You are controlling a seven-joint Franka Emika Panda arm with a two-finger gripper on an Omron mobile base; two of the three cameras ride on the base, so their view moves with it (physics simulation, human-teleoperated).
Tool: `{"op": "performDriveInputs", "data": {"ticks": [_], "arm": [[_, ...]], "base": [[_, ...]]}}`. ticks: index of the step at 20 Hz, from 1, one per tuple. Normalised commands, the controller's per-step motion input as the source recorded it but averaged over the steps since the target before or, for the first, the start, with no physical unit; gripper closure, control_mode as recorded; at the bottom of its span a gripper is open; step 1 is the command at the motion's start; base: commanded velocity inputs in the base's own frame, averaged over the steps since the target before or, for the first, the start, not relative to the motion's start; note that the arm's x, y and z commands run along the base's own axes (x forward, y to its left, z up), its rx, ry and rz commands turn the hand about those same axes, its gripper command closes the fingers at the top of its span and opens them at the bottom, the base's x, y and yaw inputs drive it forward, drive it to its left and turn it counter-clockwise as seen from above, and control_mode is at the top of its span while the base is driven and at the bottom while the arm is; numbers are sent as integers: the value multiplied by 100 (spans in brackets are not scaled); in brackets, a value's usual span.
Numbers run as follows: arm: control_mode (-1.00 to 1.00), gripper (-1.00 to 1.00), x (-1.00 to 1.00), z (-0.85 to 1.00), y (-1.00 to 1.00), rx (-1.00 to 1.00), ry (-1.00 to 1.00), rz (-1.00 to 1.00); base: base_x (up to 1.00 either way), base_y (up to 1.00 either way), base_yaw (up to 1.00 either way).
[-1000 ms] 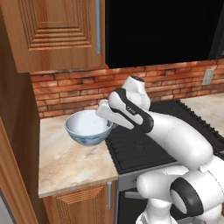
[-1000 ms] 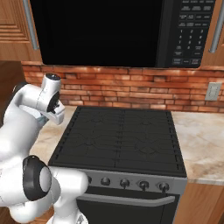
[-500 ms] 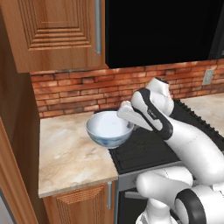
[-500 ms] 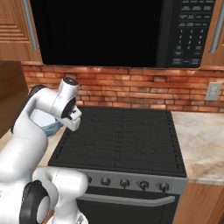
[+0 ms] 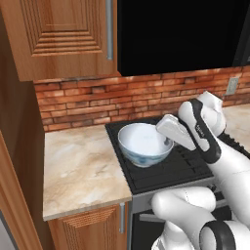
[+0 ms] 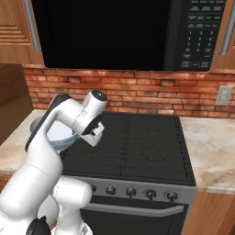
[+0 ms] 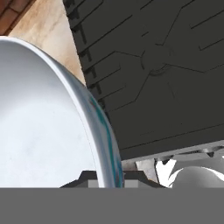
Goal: Pick the cup and bowl from the counter and place them on the counter next to the sink.
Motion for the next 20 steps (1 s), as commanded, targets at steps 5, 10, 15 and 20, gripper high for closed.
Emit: {"op": "performDriveInputs", "data": {"ticks": [5,10,15,20], "arm": [[-100,100,-67,22,-50,5,0,5],[-100,100,-40,30,-46,0,3,4],[-100,100,-3,12,-32,0,9,0],[-100,100,-1,0,-2,0,1,0]], "base": [[0,0,0],[0,0,0],[0,0,0],[0,0,0]]}}
